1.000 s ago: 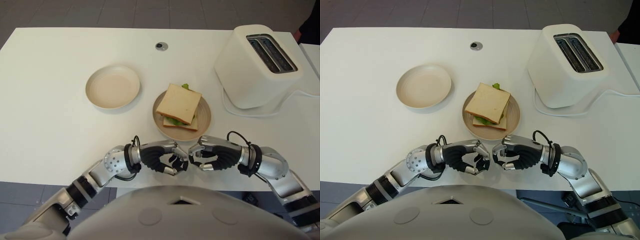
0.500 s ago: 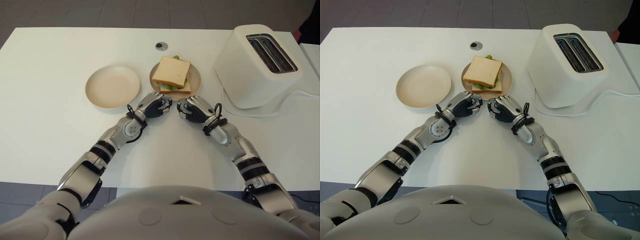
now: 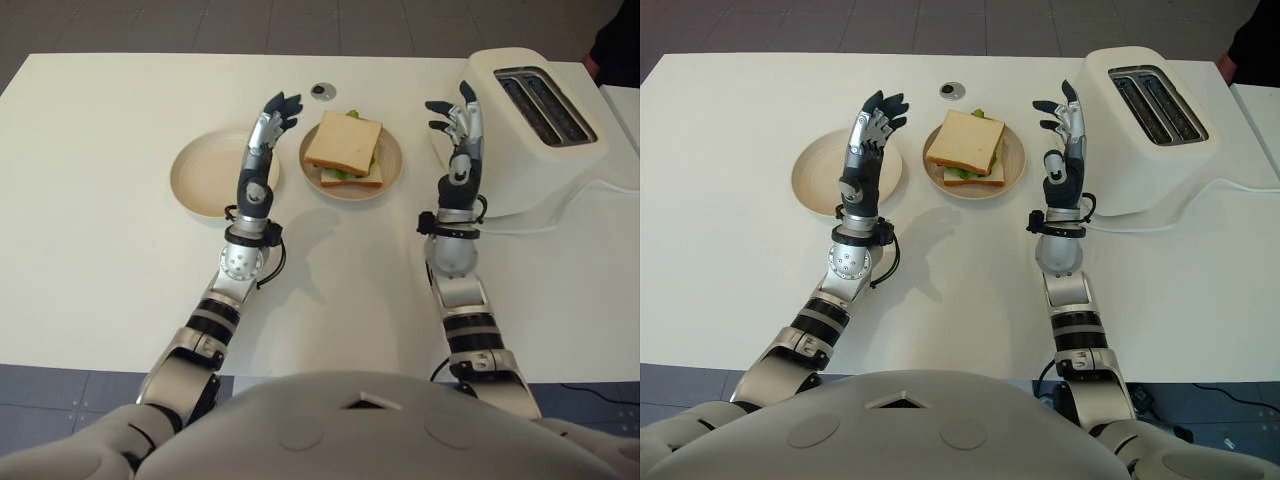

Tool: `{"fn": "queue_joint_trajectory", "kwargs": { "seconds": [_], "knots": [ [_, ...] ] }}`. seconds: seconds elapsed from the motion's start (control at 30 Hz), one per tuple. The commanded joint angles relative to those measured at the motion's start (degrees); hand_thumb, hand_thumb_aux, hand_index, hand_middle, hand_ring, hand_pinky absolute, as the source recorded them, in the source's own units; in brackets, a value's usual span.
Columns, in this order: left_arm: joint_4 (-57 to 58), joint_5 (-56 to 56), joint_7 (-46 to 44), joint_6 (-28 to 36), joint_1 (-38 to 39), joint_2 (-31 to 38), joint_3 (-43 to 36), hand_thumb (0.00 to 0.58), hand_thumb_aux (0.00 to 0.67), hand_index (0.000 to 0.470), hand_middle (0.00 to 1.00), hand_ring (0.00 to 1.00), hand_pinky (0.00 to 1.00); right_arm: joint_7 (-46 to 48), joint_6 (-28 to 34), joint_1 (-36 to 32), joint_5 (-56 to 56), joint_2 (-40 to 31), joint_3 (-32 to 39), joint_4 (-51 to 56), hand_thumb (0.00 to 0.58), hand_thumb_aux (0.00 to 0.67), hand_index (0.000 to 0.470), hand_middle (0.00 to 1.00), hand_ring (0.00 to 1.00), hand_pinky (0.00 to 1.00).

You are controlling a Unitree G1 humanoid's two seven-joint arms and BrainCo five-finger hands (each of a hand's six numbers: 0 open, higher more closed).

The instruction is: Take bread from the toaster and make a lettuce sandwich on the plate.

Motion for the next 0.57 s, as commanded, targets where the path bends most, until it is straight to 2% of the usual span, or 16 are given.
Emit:
{"fn": "queue_joint_trajectory", "kwargs": {
  "seconds": [0.03,0.2,0.3,0.43,0.57],
  "knots": [
    [3.13,3.16,-0.3,4.6,2.86,-0.66,3.13,0.0,0.0,0.0,0.0,0.0,0.0,3.8,0.02,2.41,5.26,1.14,-0.46,3.92,0.0,0.0,0.0,0.0,0.0,0.0],
    [-0.8,5.89,-1.25,6.78,6.19,-1.41,5.21,0.0,0.0,0.0,0.0,0.0,0.0,7.97,-0.42,5.43,8.29,1.36,-0.33,0.75,0.0,0.0,0.0,0.0,0.0,0.0],
    [-2.68,8.09,0.67,12.04,7.71,-3.67,6.52,0.0,0.0,0.0,0.0,0.0,0.0,10.17,-1.58,8.32,7.35,2.23,1.84,-1.33,0.0,0.0,0.0,0.0,0.0,0.0],
    [-9.0,12.88,3.16,17.67,10.97,-5.73,7.05,0.0,0.0,0.0,0.0,0.0,0.0,12.22,0.44,11.14,8.98,3.48,2.78,-5.94,0.0,0.0,0.0,0.0,0.0,0.0],
    [-14.21,14.55,1.47,21.48,12.66,-6.04,6.14,0.0,0.0,0.0,0.0,0.0,0.0,9.62,0.64,12.85,2.41,3.86,2.41,-8.83,0.0,0.0,0.0,0.0,0.0,0.0]
  ]
}}
